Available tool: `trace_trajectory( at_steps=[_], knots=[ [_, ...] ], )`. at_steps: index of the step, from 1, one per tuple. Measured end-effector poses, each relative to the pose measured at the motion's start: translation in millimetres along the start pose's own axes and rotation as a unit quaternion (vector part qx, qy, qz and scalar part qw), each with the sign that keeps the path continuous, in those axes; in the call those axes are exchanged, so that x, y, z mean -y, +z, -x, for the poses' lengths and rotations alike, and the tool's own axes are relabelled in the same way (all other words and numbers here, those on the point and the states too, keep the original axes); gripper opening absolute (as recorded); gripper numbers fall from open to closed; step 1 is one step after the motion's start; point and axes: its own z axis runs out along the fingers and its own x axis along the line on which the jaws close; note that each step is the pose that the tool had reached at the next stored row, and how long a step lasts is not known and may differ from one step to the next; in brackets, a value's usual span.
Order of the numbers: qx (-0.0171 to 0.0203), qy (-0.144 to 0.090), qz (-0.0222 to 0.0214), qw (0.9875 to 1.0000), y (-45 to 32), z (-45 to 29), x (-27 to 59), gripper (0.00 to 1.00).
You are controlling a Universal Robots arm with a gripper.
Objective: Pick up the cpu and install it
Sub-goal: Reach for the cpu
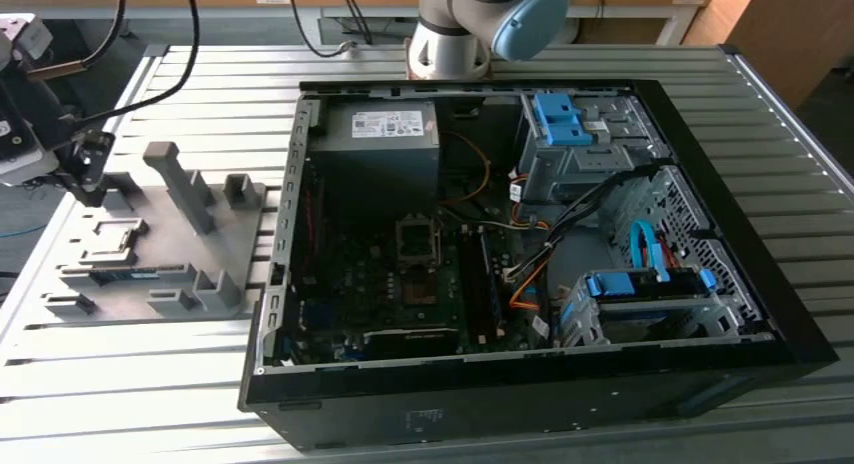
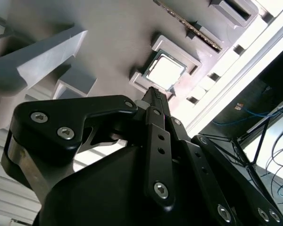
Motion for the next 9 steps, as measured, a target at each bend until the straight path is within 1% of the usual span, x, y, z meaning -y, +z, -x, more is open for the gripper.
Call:
trace_trajectory(
  at_steps=[6,9],
  knots=[
    [-0.0001,0.000,-0.0001,1.0000,10.7,-2.7,1.2,0.10],
    [0.0000,0.000,0.0000,1.0000,16.2,-5.7,2.6,0.10]
  ],
)
